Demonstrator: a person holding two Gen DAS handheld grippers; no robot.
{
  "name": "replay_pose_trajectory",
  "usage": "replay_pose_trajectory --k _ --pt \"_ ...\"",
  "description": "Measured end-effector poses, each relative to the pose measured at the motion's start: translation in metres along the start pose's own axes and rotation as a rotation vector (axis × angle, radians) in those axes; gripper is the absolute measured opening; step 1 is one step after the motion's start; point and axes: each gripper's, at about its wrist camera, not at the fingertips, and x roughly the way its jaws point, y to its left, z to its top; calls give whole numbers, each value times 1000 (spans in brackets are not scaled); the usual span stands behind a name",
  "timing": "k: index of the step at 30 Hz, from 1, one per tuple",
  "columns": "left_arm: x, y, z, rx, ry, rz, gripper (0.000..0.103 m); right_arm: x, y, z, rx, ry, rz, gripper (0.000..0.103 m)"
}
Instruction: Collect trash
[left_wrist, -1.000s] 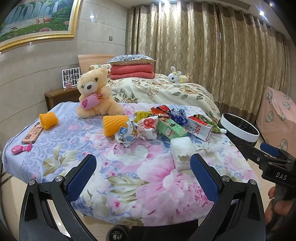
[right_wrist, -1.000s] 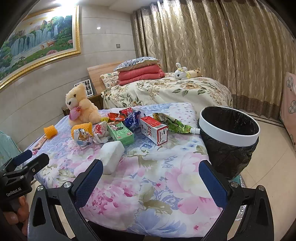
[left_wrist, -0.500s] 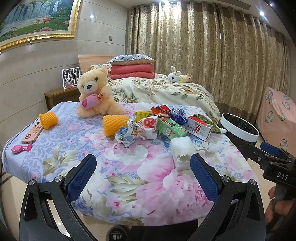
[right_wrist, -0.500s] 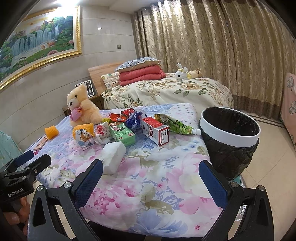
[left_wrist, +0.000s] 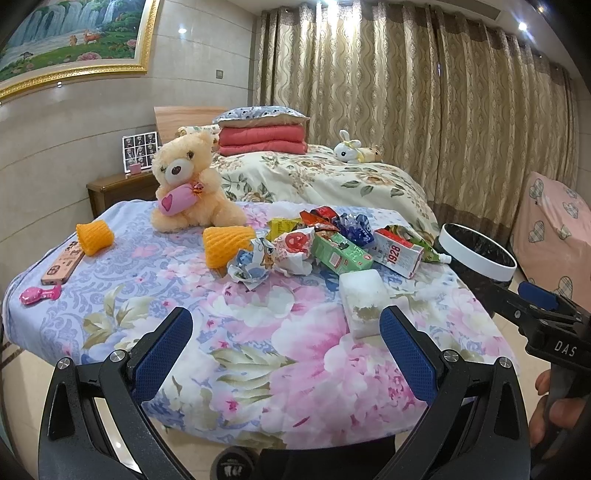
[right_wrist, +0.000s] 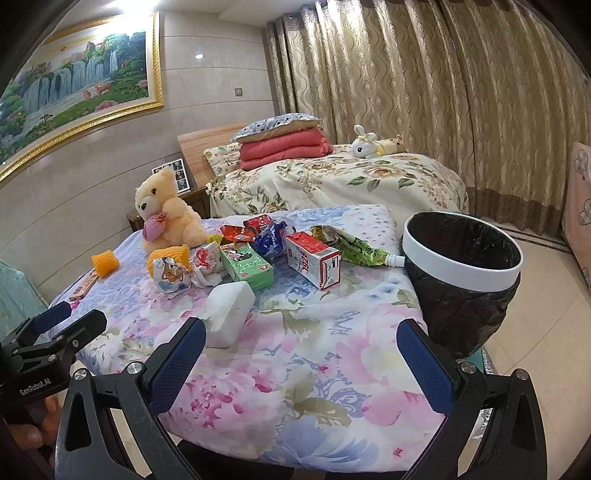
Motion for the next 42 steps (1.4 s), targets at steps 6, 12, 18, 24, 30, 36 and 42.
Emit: replay_pose_trajectory --k 6,12,18,24,30,36,42 --pt "4 6 0 -14 13 2 103 3 3 -1 2 14 23 103" --pt "16 18 1 -31 41 24 103 12 13 0 -13 50 60 103" --pt "31 30 4 -31 75 38 103 30 24 0 -13 111 120 103" --pt "58 47 7 -31 131 31 101 53 36 -1 -16 174 162 103" --pt "93 61 14 -24 192 16 97 76 42 -1 3 226 178 102" --pt "122 61 25 2 222 -4 90 98 51 1 8 274 195 100" --pt "151 54 27 29 268 -36 60 121 50 0 47 336 206 85"
